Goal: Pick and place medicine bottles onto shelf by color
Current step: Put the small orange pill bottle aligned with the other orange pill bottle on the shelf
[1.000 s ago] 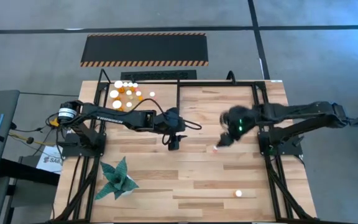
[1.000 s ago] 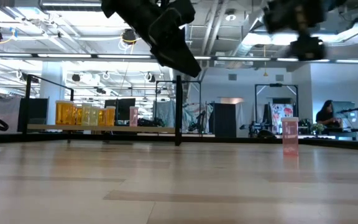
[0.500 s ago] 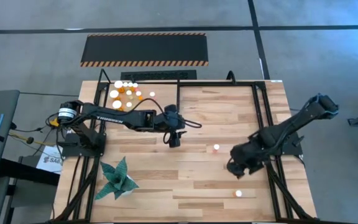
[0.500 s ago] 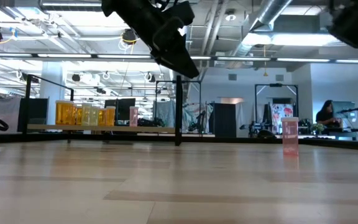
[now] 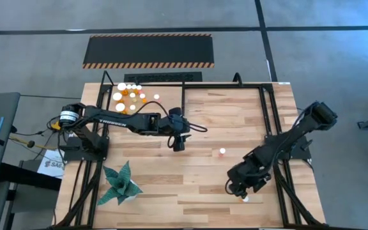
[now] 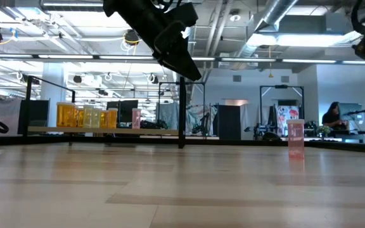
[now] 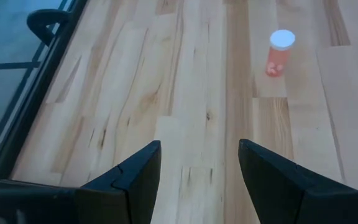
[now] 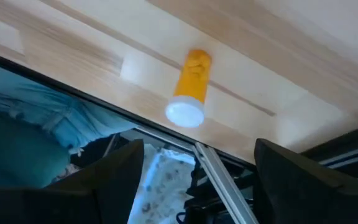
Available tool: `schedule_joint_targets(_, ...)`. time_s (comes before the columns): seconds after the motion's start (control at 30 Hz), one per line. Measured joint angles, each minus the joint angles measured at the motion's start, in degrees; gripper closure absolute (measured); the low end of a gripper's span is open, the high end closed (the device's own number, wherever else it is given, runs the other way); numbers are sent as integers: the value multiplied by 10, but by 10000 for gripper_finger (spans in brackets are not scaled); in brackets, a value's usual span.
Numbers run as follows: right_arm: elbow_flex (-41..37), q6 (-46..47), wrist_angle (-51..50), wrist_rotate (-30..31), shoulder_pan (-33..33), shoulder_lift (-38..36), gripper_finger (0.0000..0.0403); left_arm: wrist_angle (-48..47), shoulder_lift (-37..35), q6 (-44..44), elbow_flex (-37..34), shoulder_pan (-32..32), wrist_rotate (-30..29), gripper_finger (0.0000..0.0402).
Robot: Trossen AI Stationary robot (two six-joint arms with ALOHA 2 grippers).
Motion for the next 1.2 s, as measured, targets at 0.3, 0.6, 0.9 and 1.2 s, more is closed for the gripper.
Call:
schedule_joint_targets(0.3, 0, -37, 12, -6, 3, 45, 76, -9, 0, -1, 0, 0, 0, 198)
schedule_joint_targets(0.6, 0, -57, 37, 10, 7, 54, 76, -37, 0, -12, 0, 0, 0, 198)
schedule_joint_targets(0.9, 0, -47, 40, 20, 19, 54, 84, -48, 0, -18, 0, -1, 1, 198)
schedule_joint_targets(1.2, -1, -41, 56, 28, 24, 66, 107, -57, 0, -18, 0, -1, 2, 198)
